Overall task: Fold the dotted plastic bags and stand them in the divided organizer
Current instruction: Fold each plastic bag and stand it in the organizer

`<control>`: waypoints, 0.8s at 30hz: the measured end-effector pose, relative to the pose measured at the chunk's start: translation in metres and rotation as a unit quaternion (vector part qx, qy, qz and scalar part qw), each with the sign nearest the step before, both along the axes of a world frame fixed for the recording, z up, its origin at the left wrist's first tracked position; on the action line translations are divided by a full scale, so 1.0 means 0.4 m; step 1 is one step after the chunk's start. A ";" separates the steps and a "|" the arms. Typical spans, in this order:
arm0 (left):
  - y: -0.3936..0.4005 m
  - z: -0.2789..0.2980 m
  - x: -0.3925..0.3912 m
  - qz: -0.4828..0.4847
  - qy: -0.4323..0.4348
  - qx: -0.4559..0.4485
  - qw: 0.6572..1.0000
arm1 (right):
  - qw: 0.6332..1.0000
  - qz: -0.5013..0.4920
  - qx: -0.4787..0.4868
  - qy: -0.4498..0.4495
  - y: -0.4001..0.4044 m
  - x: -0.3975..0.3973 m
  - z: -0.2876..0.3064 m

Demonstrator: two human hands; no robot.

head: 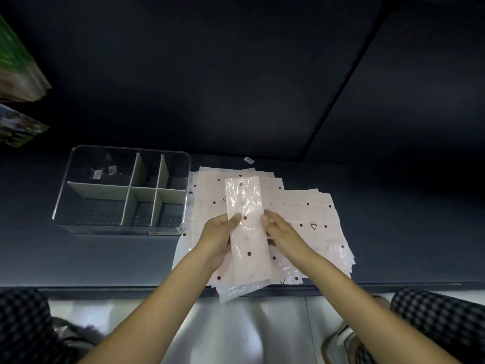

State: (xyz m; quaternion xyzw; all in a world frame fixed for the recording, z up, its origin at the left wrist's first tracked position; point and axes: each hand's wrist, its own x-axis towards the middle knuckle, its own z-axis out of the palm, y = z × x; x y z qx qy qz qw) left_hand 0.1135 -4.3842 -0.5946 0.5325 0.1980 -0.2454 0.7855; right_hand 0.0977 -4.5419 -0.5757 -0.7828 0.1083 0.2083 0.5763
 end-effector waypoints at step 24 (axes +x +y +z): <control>0.076 -0.080 -0.027 0.026 -0.002 0.099 0.995 | 0.991 -0.047 0.099 0.079 0.007 0.025 -0.093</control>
